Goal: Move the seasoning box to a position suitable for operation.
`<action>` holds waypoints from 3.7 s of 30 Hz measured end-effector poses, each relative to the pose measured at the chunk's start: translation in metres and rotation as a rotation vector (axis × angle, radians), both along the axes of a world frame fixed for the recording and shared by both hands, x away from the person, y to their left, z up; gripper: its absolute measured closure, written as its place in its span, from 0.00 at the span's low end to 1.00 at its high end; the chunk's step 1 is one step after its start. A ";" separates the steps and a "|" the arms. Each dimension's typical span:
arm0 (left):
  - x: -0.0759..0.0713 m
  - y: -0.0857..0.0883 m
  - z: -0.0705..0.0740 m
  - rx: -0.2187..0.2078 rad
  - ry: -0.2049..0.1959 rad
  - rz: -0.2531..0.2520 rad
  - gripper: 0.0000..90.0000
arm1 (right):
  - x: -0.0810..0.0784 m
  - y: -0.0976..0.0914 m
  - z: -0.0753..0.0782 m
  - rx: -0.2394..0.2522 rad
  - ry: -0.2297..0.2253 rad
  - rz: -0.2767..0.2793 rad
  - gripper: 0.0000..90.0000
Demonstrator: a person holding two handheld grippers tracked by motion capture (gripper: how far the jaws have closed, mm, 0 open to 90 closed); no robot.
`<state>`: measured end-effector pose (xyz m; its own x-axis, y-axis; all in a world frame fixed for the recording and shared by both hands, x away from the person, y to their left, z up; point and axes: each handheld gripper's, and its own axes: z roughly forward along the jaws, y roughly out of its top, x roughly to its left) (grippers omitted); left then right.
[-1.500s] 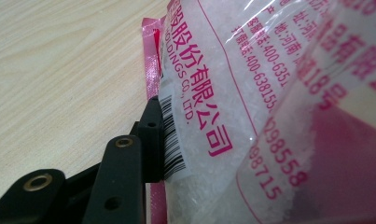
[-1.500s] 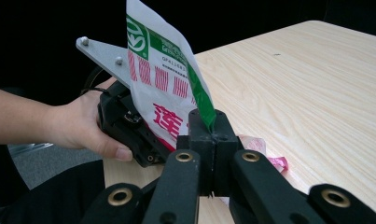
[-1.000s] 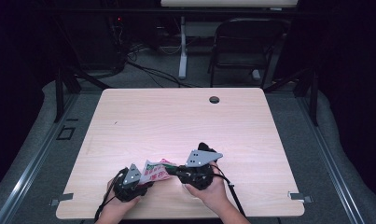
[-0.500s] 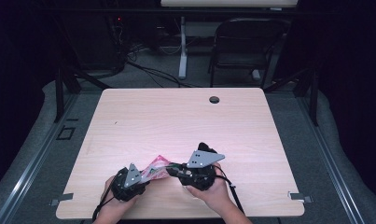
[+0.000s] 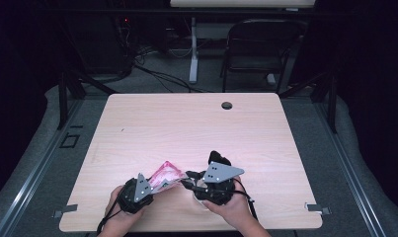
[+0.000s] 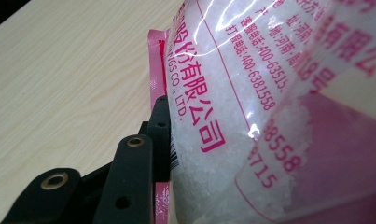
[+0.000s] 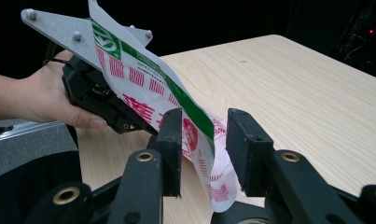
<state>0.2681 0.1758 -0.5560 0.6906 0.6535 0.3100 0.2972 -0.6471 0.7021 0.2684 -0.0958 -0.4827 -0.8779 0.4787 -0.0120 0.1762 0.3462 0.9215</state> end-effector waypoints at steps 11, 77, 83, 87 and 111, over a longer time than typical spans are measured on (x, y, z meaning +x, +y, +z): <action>-0.005 -0.008 0.004 0.089 -0.065 0.005 0.72 | -0.008 -0.004 -0.002 -0.019 0.000 0.004 0.74; 0.002 -0.048 0.022 0.299 -0.373 -0.030 0.73 | -0.009 -0.045 -0.025 0.010 0.093 -0.076 1.00; 0.002 -0.050 0.024 0.321 -0.387 -0.036 0.73 | -0.009 -0.047 -0.028 0.003 0.100 -0.090 1.00; 0.001 -0.052 0.025 0.324 -0.393 -0.041 0.73 | -0.010 -0.049 -0.029 0.002 0.105 -0.099 1.00; 0.000 -0.059 0.025 0.356 -0.444 -0.062 0.73 | -0.015 -0.055 -0.032 -0.014 0.104 -0.129 1.00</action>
<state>0.2684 0.1166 -0.5308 0.4777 0.4183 0.7726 -0.0225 -0.8733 0.4867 0.2536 -0.1504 -0.5147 -0.8062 0.5877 0.0680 0.3139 0.3276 0.8911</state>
